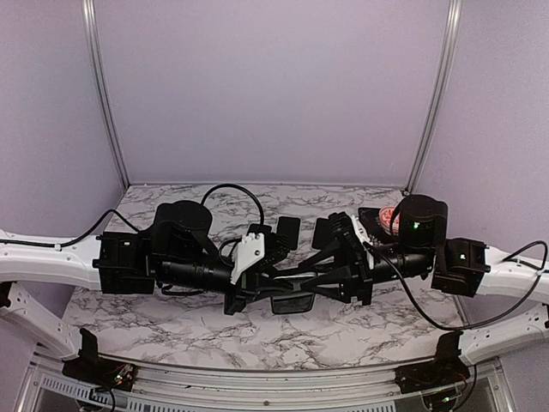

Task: Put the phone into the phone case

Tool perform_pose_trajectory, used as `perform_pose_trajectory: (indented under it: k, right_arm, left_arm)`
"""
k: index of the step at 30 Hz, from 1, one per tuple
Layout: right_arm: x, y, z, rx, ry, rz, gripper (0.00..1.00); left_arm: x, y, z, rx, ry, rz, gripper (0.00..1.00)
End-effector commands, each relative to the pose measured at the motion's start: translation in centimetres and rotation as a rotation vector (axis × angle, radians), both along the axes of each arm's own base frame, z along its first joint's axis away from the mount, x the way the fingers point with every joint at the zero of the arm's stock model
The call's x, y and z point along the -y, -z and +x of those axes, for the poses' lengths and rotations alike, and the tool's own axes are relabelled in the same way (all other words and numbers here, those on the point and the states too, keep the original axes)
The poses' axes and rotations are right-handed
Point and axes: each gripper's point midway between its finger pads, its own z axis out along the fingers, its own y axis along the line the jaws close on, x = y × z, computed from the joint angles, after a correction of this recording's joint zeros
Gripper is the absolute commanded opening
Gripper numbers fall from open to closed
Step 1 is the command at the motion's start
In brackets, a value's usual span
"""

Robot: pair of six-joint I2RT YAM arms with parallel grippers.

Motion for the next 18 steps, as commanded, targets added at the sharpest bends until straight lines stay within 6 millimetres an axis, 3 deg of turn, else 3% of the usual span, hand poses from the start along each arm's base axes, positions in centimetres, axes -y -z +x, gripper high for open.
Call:
perform_pose_trajectory:
  k: [1, 3, 5, 7, 14, 15, 16, 17, 18]
  right_arm:
    - [-0.2, -0.1, 0.1, -0.004, -0.002, -0.010, 0.41]
    - [-0.2, 0.2, 0.3, -0.007, 0.008, -0.020, 0.42]
    - [-0.1, 0.1, 0.3, -0.009, 0.009, -0.015, 0.34]
    - [-0.1, -0.4, 0.3, -0.002, 0.012, 0.001, 0.00]
    - [0.4, -2.3, 0.4, 0.031, 0.036, 0.060, 0.00]
    - [0.6, -2.7, 0.3, 0.035, 0.034, 0.076, 0.00]
    - [0.8, -4.0, 0.1, 0.054, 0.032, 0.124, 0.00]
    - [1.1, -4.9, -0.1, 0.065, 0.032, 0.158, 0.00]
    - [1.4, -5.8, -0.2, 0.076, 0.036, 0.187, 0.00]
  left_arm:
    - [-0.1, -5.0, -0.3, 0.046, 0.016, -0.139, 0.00]
    - [-0.1, -5.2, -0.5, 0.048, 0.021, -0.153, 0.00]
    - [-0.1, -5.1, -0.5, 0.048, 0.026, -0.155, 0.00]
    - [0.0, -5.0, -0.5, 0.045, 0.026, -0.152, 0.00]
    - [-0.1, -5.2, -0.9, 0.034, 0.046, -0.163, 0.00]
    - [-0.1, -5.2, -0.9, 0.031, 0.044, -0.164, 0.10]
    - [-0.1, -5.1, -0.8, 0.031, 0.035, -0.166, 0.33]
    - [-0.2, -5.0, -0.5, 0.031, 0.017, -0.171, 0.50]
    - [-0.3, -4.9, -0.2, 0.036, -0.002, -0.175, 0.58]
